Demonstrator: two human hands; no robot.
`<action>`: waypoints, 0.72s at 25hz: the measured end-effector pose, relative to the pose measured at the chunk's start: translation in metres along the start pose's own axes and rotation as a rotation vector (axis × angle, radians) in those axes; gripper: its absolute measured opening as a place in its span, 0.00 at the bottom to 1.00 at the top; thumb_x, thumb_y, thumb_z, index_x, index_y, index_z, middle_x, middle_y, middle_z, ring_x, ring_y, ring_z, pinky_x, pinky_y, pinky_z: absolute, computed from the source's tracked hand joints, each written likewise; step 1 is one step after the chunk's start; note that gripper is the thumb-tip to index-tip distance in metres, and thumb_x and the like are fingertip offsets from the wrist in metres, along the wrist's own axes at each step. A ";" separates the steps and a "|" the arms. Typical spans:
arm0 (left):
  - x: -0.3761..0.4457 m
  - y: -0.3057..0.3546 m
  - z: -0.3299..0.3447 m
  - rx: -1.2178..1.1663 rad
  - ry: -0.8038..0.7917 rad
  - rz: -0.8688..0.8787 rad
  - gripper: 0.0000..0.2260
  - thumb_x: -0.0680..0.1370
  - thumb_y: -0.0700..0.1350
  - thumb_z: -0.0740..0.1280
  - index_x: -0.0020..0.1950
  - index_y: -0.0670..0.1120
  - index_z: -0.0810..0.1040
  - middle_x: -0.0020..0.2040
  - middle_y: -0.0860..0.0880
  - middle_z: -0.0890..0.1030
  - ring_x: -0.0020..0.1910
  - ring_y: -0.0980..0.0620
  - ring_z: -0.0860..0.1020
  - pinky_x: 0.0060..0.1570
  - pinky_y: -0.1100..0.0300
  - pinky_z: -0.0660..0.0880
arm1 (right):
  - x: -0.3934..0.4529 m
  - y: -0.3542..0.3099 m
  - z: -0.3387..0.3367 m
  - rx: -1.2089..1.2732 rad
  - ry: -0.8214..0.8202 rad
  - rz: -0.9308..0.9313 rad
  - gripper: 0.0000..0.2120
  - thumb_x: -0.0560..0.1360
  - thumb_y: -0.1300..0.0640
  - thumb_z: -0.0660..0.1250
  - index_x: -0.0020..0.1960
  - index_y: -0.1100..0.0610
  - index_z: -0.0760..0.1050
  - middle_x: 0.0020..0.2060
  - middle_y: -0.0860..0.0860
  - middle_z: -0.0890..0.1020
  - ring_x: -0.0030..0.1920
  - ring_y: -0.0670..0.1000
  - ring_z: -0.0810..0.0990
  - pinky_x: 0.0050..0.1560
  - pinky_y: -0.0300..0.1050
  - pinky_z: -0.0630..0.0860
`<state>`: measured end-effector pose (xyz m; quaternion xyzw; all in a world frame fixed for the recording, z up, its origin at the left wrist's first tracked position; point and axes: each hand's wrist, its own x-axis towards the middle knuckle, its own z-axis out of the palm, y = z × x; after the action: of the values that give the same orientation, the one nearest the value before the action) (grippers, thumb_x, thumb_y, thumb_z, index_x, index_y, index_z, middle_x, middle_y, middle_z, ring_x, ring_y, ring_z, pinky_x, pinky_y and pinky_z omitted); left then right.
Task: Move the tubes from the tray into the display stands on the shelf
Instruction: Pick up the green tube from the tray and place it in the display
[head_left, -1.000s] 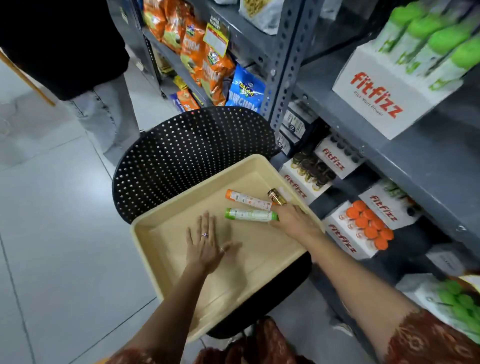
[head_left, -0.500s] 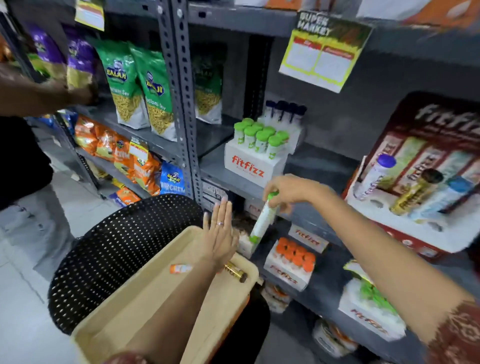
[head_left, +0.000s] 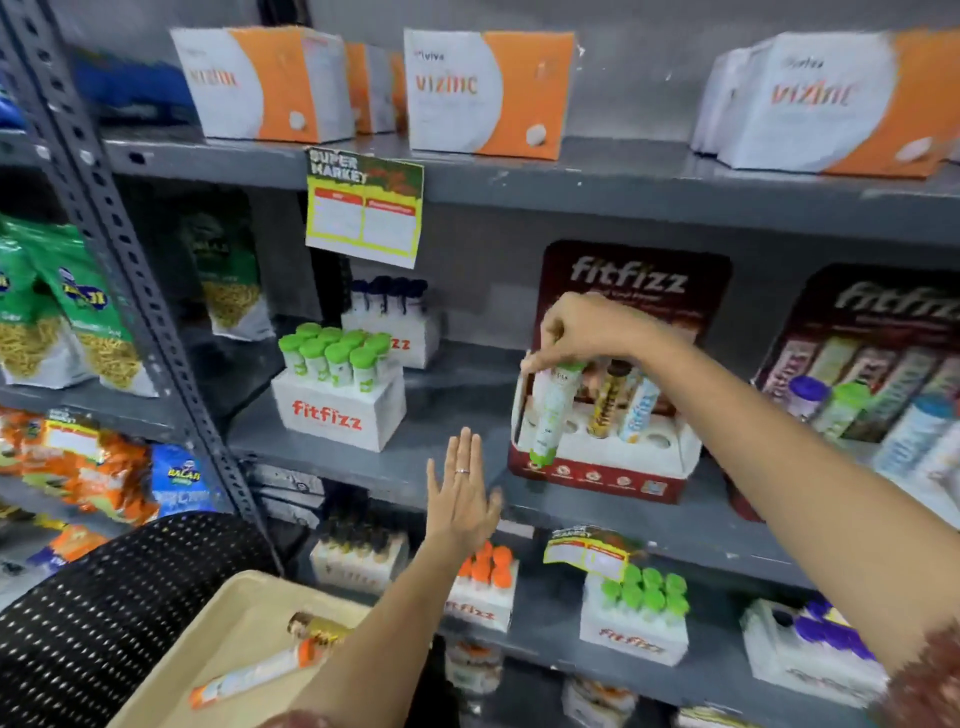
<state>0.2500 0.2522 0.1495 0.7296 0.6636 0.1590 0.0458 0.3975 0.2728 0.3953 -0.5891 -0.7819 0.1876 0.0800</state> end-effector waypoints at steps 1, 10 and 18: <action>0.002 0.010 0.006 -0.009 -0.032 0.000 0.31 0.80 0.52 0.52 0.75 0.42 0.39 0.77 0.45 0.40 0.75 0.48 0.40 0.72 0.43 0.42 | -0.004 0.007 -0.005 -0.040 0.049 0.003 0.16 0.68 0.51 0.76 0.30 0.58 0.74 0.27 0.53 0.78 0.27 0.56 0.80 0.22 0.38 0.75; 0.002 0.033 0.032 0.088 -0.179 -0.062 0.31 0.80 0.60 0.43 0.75 0.42 0.40 0.77 0.44 0.42 0.75 0.47 0.40 0.70 0.42 0.35 | -0.016 0.045 -0.042 -0.102 0.089 0.072 0.14 0.66 0.66 0.75 0.51 0.59 0.82 0.46 0.53 0.80 0.33 0.44 0.77 0.20 0.33 0.73; 0.003 0.033 0.031 0.114 -0.196 -0.056 0.31 0.79 0.60 0.42 0.75 0.43 0.40 0.77 0.44 0.42 0.75 0.46 0.40 0.70 0.43 0.35 | -0.013 0.061 -0.047 -0.078 0.084 0.152 0.18 0.62 0.66 0.78 0.50 0.55 0.83 0.47 0.53 0.81 0.37 0.45 0.78 0.28 0.34 0.69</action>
<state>0.2907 0.2559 0.1298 0.7244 0.6838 0.0473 0.0733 0.4722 0.2839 0.4161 -0.6566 -0.7378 0.1378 0.0750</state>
